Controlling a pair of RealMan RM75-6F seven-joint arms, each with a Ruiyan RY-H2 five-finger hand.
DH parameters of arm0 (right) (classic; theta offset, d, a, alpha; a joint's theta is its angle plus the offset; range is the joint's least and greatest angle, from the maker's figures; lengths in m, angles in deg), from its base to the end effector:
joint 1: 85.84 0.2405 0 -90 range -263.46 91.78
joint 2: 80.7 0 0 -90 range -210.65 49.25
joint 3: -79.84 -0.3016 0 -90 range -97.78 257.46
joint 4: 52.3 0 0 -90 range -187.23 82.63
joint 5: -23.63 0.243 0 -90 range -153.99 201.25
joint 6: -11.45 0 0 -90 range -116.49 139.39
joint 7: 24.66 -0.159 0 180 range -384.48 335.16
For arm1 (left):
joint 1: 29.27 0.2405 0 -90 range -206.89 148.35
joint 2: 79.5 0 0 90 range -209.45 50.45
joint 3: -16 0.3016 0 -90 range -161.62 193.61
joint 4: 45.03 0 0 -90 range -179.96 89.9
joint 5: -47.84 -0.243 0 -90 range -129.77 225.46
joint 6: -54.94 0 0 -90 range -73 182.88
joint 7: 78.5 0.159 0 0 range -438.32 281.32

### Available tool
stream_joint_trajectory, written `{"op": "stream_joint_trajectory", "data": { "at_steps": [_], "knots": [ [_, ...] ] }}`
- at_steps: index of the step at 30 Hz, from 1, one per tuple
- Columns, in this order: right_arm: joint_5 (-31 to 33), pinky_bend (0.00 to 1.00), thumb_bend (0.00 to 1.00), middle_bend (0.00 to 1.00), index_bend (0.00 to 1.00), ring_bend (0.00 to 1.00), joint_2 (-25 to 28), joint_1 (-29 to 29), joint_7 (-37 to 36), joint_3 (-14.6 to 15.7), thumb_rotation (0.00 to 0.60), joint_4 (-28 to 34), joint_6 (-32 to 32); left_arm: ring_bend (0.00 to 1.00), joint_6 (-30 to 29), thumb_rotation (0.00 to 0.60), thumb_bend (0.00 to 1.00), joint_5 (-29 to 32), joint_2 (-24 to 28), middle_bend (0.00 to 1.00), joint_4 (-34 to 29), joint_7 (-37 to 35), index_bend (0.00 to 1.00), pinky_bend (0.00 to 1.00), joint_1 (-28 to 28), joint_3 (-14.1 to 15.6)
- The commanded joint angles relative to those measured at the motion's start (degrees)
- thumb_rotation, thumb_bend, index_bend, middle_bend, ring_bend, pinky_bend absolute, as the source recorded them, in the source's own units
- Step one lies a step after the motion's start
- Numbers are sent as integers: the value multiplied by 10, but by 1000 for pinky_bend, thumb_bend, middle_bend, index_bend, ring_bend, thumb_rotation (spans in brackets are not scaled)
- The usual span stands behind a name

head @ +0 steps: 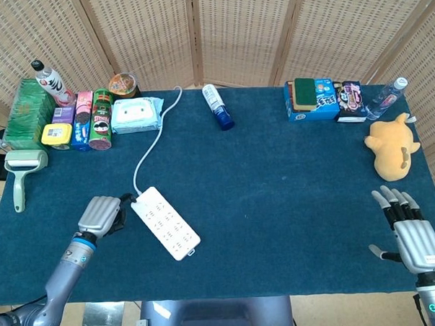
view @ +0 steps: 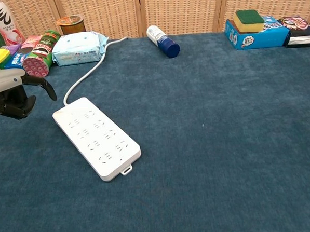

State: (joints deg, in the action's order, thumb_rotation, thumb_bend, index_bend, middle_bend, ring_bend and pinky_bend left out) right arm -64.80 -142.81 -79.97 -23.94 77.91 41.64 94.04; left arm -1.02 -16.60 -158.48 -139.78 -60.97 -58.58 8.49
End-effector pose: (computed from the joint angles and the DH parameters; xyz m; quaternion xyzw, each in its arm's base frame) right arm -0.3559 -0.2039 0.1473 0.6258 -0.3834 0.3781 0.5643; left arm -0.2568 0.3296 -0.0076 -0.7047 -0.4601 -0.3218 0.4338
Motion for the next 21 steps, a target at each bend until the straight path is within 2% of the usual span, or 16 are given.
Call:
{"op": "stream_joint_trajectory", "data": {
  "at_steps": [1, 21],
  "knots": [
    [0, 0, 0, 21, 0, 17, 0, 0, 0, 0, 600, 0, -1, 1000, 6, 600, 785, 7, -9, 1000, 10, 0, 316, 1000, -7, 3],
    [5, 0, 0, 20, 0, 16, 3, 4, -1, 2, 600, 5, -12, 1000, 6, 600, 776, 23, -47, 1000, 48, 23, 317, 1000, -33, 12]
  ]
}}
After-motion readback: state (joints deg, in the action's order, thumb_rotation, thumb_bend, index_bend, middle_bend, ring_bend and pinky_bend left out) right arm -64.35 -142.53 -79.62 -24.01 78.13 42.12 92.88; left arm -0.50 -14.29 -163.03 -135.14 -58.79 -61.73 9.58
